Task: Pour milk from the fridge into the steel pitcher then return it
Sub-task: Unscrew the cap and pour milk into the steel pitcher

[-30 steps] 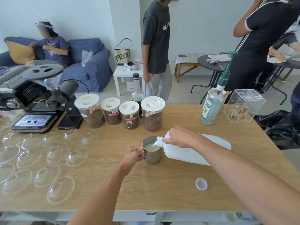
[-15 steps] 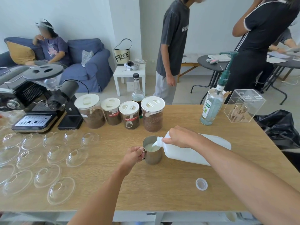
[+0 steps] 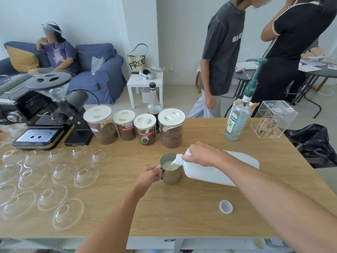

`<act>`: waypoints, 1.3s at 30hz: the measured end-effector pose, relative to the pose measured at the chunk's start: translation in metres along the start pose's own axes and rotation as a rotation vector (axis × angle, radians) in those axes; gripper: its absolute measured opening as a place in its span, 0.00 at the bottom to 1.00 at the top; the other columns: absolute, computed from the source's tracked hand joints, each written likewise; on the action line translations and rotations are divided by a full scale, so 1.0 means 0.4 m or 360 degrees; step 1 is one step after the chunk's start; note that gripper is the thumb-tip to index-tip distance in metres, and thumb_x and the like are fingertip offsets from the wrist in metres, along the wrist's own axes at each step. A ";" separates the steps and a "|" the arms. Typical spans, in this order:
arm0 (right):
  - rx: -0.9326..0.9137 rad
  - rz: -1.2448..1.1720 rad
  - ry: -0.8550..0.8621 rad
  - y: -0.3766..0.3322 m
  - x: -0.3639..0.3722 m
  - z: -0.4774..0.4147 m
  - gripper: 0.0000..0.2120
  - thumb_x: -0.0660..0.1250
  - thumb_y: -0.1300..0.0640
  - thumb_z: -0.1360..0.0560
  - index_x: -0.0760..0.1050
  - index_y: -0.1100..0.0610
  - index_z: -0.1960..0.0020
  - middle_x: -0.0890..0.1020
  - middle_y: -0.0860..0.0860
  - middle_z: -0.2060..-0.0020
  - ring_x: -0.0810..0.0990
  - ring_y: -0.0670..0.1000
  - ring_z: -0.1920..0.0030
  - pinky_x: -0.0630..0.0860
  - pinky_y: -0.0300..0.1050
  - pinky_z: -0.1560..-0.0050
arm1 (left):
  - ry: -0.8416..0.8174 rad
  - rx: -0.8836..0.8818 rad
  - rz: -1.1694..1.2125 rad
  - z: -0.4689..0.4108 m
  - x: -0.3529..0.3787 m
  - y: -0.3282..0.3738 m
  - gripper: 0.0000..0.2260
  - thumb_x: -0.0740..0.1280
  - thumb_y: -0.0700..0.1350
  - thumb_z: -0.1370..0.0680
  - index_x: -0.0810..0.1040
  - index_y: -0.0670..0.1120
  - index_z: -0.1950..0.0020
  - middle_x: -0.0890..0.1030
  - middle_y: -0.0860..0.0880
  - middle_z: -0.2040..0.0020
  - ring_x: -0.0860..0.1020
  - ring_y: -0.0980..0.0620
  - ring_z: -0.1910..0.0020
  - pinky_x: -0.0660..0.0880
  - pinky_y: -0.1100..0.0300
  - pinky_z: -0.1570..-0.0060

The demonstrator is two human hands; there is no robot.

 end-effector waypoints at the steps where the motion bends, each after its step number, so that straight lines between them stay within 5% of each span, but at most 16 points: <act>1: 0.0000 0.0003 -0.0001 -0.001 0.000 0.000 0.23 0.57 0.42 0.21 0.64 0.58 0.67 0.69 0.52 0.69 0.64 0.52 0.72 0.60 0.46 0.69 | 0.0003 -0.0002 0.0001 0.000 0.000 -0.001 0.22 0.56 0.38 0.15 0.69 0.45 0.71 0.68 0.55 0.74 0.61 0.54 0.71 0.59 0.60 0.66; 29: -0.0009 0.0040 0.0008 -0.005 -0.001 0.001 0.23 0.56 0.42 0.20 0.65 0.58 0.66 0.69 0.53 0.70 0.65 0.53 0.72 0.60 0.46 0.69 | -0.0002 0.0014 -0.0007 0.005 -0.002 0.005 0.19 0.59 0.45 0.19 0.69 0.47 0.71 0.65 0.54 0.74 0.60 0.54 0.71 0.60 0.61 0.65; 39: -0.0015 0.0036 0.0010 -0.006 -0.002 -0.001 0.23 0.56 0.42 0.20 0.65 0.59 0.65 0.69 0.53 0.70 0.64 0.52 0.72 0.60 0.46 0.69 | -0.0003 -0.0012 -0.0024 0.002 -0.004 0.000 0.21 0.56 0.40 0.16 0.69 0.45 0.69 0.66 0.54 0.74 0.60 0.53 0.71 0.60 0.61 0.66</act>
Point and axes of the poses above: each hand's wrist, its own z-axis away from the middle knuckle, its own x-axis out of the palm, y = z × x, the point moved 6 cm from there along -z, towards the middle knuckle
